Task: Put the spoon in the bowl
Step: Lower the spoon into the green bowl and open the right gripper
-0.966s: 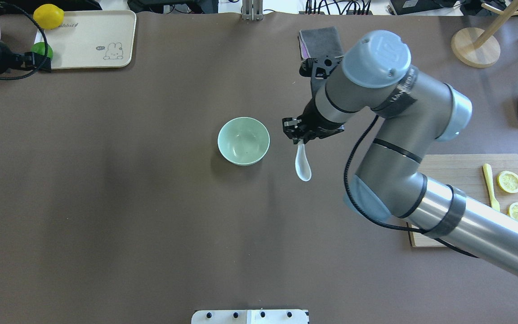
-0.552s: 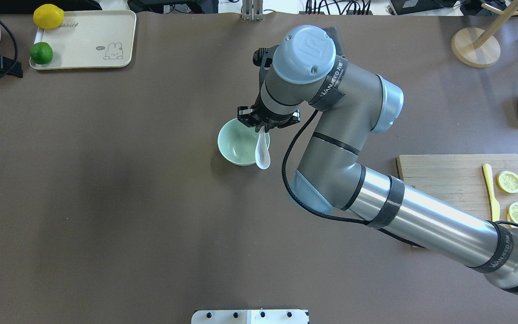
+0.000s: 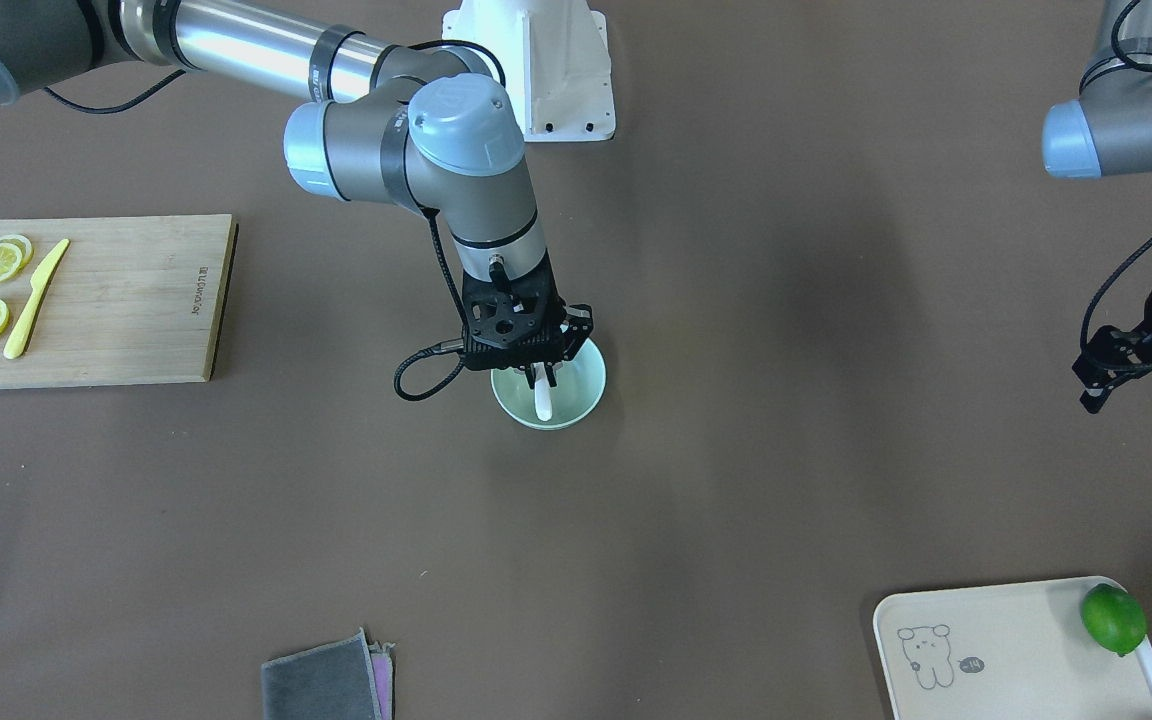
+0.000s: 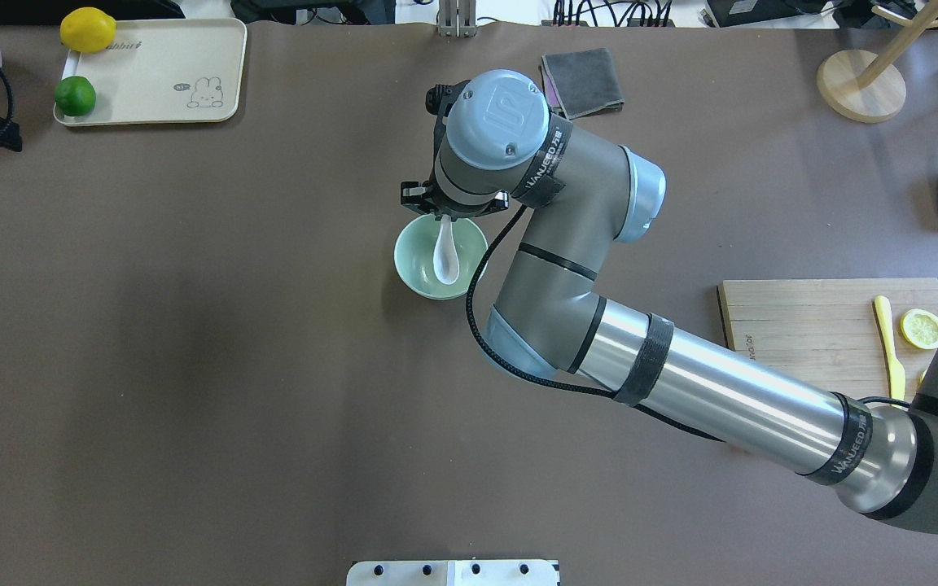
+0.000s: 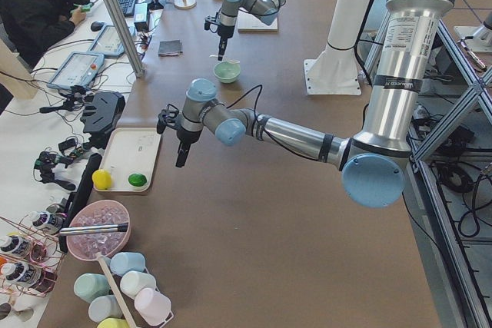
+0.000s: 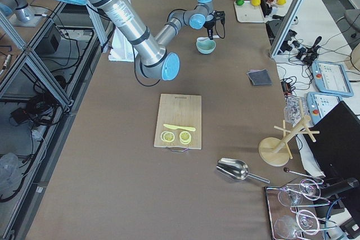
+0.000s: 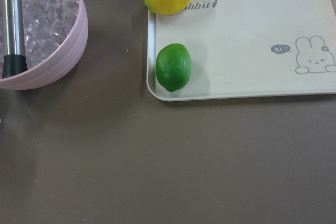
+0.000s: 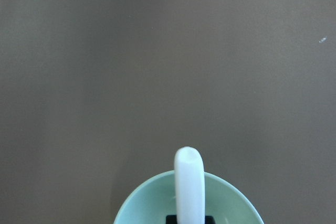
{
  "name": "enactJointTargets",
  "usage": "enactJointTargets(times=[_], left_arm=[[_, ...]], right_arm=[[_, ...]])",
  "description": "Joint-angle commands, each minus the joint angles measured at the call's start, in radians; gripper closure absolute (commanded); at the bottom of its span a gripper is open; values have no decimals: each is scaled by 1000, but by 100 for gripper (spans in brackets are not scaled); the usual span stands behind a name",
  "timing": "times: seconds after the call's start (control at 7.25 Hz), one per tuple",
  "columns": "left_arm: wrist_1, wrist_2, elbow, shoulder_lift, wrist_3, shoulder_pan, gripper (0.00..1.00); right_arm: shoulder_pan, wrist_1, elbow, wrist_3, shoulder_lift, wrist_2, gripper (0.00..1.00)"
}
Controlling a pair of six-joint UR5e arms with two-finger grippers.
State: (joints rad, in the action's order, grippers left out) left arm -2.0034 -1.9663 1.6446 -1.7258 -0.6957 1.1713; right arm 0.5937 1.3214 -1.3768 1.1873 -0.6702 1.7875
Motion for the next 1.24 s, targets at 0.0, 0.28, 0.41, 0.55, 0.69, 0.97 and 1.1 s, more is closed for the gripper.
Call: enactJointTargets(times=[0.0, 0.28, 0.41, 0.55, 0.69, 0.97, 1.1], left_arm=[[0, 0, -5, 2, 4, -1, 2], [0, 0, -5, 2, 4, -1, 2], [0, 1, -5, 2, 4, -1, 2], [0, 1, -5, 2, 4, -1, 2], [-2, 0, -11, 0, 4, -2, 2], [0, -2, -9, 0, 4, -1, 2], [2, -2, -11, 0, 4, -1, 2]], right_arm=[[-14, -43, 50, 0, 14, -31, 100], [-21, -74, 74, 0, 11, -36, 100], [-23, -74, 74, 1, 6, -36, 100], [-23, -74, 74, 3, 4, -36, 57], [-25, -79, 62, 0, 6, -33, 1], [-23, -227, 27, -79, -63, -40, 0], [24, -234, -99, -84, -183, -39, 0]])
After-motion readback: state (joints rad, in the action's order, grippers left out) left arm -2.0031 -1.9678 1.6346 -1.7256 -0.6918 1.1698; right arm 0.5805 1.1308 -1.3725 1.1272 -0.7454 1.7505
